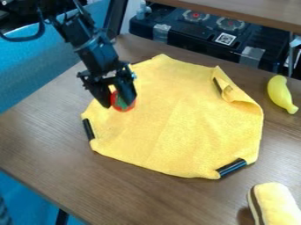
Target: Pick up the toy tomato and place it on the bottom left of the cloth
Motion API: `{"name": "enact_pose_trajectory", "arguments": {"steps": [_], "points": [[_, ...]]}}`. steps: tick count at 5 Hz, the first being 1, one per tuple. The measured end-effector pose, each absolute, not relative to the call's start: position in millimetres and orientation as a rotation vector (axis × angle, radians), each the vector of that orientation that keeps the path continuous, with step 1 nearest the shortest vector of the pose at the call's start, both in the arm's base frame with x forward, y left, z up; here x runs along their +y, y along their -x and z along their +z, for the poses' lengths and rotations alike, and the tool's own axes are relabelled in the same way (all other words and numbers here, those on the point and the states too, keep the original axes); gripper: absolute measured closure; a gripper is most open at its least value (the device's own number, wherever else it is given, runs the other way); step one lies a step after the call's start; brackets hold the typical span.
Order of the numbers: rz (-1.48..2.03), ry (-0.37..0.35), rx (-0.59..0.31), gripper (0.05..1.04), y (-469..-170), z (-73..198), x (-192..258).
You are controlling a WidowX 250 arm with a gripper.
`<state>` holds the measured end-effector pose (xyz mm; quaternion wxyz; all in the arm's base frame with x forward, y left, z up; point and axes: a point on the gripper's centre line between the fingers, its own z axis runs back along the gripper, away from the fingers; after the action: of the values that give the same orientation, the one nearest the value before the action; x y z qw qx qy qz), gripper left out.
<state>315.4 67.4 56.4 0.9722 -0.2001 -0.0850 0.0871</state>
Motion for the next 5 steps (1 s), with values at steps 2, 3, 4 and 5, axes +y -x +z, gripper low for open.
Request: {"name": "enact_pose_trajectory", "arguments": {"steps": [2,3,4,5], "points": [[0.131,0.317,-0.142,0.309,-303,35,84],[0.119,0.338,-0.140,0.089,-297,38,78],[0.098,0.371,-0.164,0.083,-297,57,72],[0.017,0.327,-0.181,0.083,-300,82,64]]}}
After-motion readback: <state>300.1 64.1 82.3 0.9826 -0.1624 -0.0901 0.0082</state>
